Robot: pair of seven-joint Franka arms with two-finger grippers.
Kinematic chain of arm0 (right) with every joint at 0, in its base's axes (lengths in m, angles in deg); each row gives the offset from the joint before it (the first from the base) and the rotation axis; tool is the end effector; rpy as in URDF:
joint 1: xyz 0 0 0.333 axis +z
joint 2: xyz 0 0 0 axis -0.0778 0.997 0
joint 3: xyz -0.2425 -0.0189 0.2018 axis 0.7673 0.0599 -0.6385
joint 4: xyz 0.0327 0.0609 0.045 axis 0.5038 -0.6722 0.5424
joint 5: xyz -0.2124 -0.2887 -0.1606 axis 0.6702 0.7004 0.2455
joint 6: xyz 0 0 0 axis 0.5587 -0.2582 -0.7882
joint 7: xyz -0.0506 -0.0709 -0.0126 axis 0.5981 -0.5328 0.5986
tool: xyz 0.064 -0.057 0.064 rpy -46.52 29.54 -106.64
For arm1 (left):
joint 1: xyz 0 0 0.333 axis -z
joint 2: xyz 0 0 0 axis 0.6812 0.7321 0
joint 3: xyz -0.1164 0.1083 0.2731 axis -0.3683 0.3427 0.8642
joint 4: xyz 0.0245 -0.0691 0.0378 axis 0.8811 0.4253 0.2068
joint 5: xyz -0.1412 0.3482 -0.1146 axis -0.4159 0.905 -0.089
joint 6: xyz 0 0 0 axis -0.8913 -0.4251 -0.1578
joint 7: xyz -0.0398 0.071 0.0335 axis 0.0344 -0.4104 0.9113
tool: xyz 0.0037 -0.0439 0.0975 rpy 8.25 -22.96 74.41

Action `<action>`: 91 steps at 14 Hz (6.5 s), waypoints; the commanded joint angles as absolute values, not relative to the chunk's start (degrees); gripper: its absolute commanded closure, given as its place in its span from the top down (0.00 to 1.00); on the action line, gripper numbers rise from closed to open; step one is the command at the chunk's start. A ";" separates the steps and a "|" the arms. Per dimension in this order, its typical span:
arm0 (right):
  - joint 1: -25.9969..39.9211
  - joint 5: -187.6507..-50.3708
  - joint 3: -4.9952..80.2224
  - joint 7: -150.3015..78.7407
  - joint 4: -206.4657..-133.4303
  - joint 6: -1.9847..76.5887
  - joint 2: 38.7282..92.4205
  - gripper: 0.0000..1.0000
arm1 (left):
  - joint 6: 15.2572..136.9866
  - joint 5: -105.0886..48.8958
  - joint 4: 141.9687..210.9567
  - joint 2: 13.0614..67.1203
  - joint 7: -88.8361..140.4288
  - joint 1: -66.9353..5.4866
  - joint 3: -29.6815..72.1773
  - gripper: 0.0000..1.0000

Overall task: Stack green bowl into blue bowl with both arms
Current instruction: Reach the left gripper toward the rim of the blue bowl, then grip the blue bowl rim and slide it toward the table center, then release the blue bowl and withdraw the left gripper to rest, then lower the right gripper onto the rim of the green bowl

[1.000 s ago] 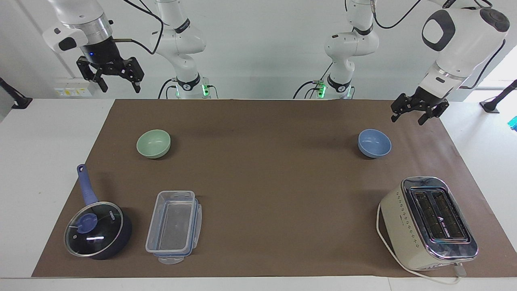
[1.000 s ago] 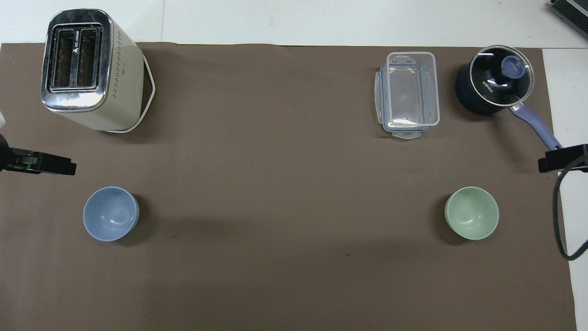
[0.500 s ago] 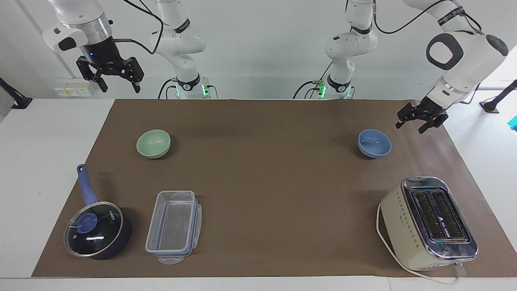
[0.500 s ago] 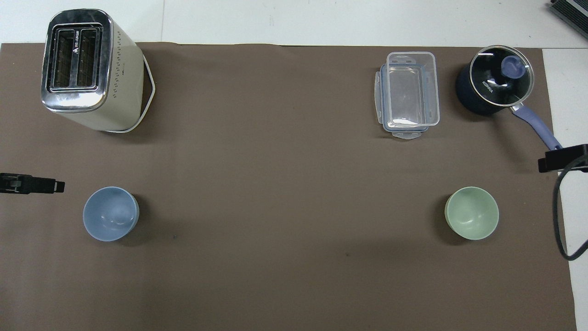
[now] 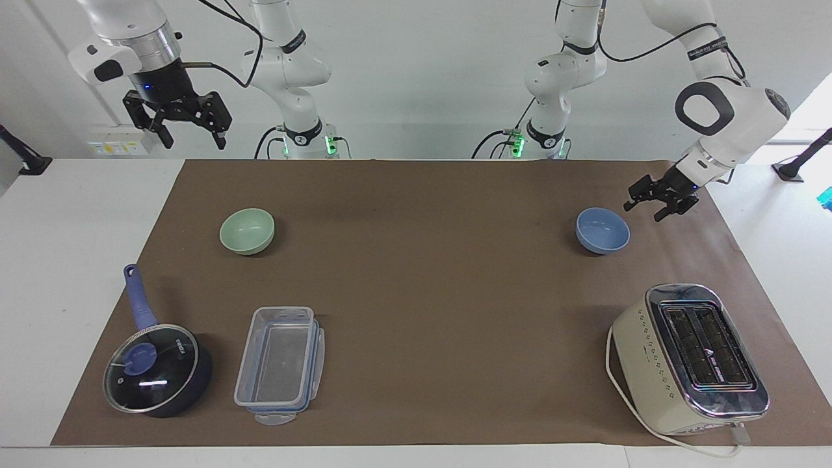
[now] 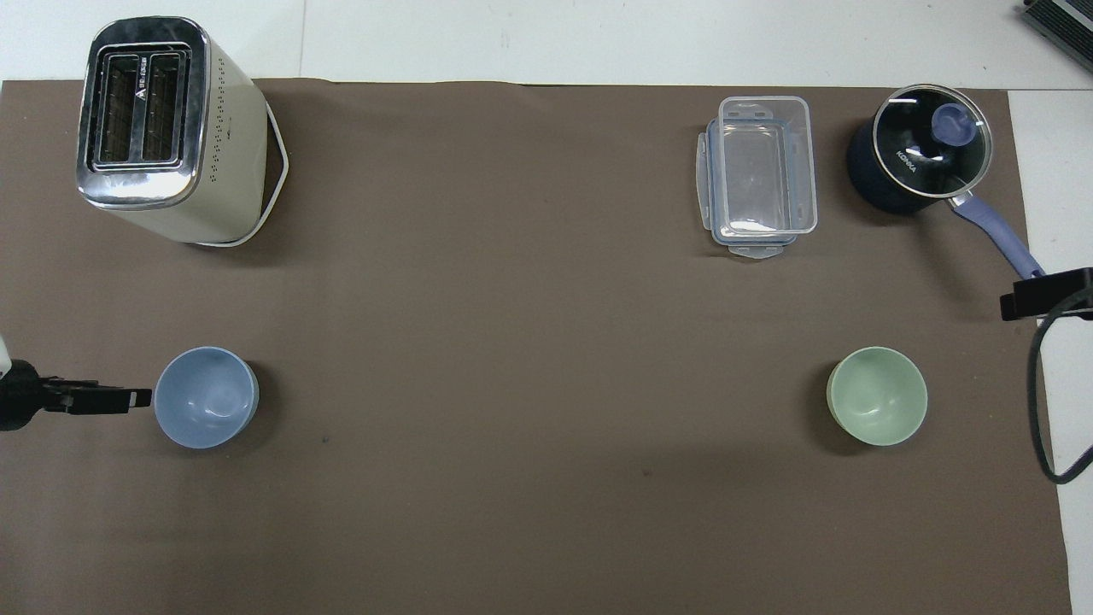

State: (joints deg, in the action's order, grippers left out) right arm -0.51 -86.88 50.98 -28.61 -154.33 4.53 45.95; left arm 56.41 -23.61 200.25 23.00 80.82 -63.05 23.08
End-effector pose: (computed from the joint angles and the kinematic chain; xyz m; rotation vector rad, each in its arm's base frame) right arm 0.5197 -0.0257 0.6742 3.1224 -0.0393 0.0249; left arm 0.4581 0.1375 0.3847 2.8061 -0.2331 0.0573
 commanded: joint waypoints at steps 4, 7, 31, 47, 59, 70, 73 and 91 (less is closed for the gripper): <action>-0.86 -86.31 50.70 -29.45 -155.40 5.05 44.96 1.00 | 62.27 -25.89 205.16 25.45 82.11 -62.45 22.43 0.81; -0.86 -86.31 50.70 -29.45 -155.40 5.05 44.96 1.00 | 66.15 -27.12 207.71 26.16 81.93 -61.75 22.43 0.59; -1.39 -85.43 50.88 -29.80 -161.29 8.03 42.50 1.00 | 71.60 -26.60 193.41 31.69 18.68 -15.88 21.55 0.00; -1.39 -85.78 50.88 -29.72 -161.47 7.77 42.50 1.00 | 66.87 -17.84 187.41 35.32 16.19 -14.46 22.43 1.00; -1.39 -85.96 50.88 -29.54 -161.47 7.59 42.50 1.00 | 39.79 -8.94 171.25 24.49 40.88 -33.70 22.78 1.00; -1.39 -86.05 50.88 -29.54 -161.47 7.68 42.50 1.00 | 28.98 -5.07 160.98 25.36 49.24 -39.60 22.78 1.00; -1.39 -86.05 50.88 -29.28 -163.04 7.94 42.50 1.00 | 27.22 -5.51 157.71 27.91 49.24 -39.69 22.87 1.00; -11.93 -86.05 51.14 -48.26 -204.27 56.46 46.19 1.00 | 24.57 -5.33 152.43 30.65 48.89 -39.78 22.78 1.00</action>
State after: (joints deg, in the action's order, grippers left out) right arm -11.04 -86.66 51.48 -46.68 -203.46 54.91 45.95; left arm 25.96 -6.48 153.48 30.69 48.35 -38.96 23.40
